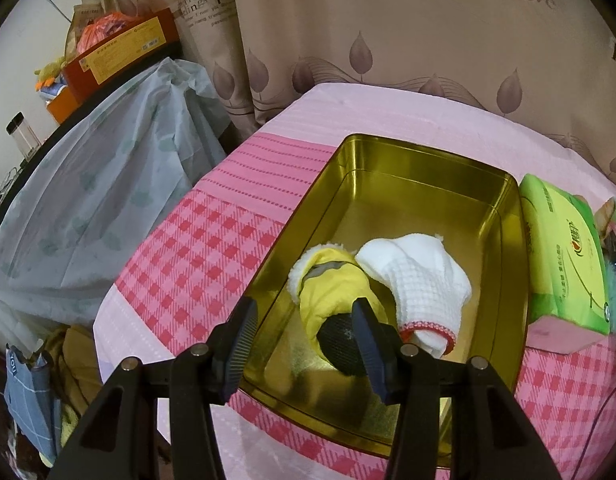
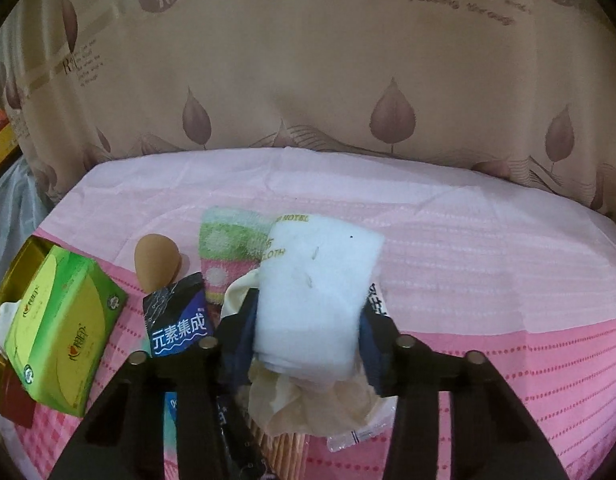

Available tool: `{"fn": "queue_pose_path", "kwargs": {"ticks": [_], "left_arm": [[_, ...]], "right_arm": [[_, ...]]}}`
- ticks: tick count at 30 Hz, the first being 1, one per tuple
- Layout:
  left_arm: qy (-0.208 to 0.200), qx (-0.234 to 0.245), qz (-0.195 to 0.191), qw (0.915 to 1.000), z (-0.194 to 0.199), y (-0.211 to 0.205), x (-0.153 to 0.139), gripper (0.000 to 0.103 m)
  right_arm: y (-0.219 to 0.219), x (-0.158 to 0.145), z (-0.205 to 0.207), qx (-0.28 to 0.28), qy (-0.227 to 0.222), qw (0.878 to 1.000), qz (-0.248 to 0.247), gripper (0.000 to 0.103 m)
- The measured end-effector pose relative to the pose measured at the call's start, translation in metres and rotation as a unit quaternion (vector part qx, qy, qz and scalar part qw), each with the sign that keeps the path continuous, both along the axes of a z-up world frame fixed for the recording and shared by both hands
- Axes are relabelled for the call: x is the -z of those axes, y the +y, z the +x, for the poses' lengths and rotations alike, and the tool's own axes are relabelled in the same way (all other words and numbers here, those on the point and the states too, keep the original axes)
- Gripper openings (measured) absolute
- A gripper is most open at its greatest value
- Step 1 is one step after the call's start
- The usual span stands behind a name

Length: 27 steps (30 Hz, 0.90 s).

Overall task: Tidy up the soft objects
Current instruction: 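Grasp the folded white towel with the right gripper and lift it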

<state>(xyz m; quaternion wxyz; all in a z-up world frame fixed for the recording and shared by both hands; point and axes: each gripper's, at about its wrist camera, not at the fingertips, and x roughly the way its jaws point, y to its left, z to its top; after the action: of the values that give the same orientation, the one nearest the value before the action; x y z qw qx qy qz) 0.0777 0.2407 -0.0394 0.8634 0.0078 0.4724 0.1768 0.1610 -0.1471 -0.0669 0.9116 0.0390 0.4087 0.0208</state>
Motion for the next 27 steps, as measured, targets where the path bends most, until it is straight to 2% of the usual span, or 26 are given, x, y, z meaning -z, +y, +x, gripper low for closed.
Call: {"fn": "queue_pose_path", "kwargs": {"ticks": [2, 11, 17, 21, 27], "left_arm": [[-0.001, 0.001, 0.002, 1.0000, -0.001, -0.001, 0.000, 0.050], [-0.008, 0.013, 0.012, 0.9998, -0.005, -0.012, -0.005, 0.050], [-0.010, 0.042, 0.014, 0.9989, -0.008, -0.033, -0.011, 0.050], [-0.014, 0.071, 0.013, 0.9973, -0.011, -0.053, -0.020, 0.050], [-0.005, 0.126, -0.023, 0.9917, -0.010, -0.100, -0.030, 0.050]], "right_arm": [[-0.004, -0.003, -0.006, 0.006, -0.010, 1.000, 0.004, 0.035], [-0.037, -0.015, -0.038, 0.035, -0.034, 0.998, 0.026, 0.035], [-0.068, 0.001, -0.059, 0.062, -0.014, 0.998, 0.014, 0.035], [-0.081, 0.016, -0.072, 0.067, 0.006, 0.998, -0.019, 0.035], [-0.105, 0.027, -0.082, 0.080, 0.024, 0.996, -0.022, 0.035]]}}
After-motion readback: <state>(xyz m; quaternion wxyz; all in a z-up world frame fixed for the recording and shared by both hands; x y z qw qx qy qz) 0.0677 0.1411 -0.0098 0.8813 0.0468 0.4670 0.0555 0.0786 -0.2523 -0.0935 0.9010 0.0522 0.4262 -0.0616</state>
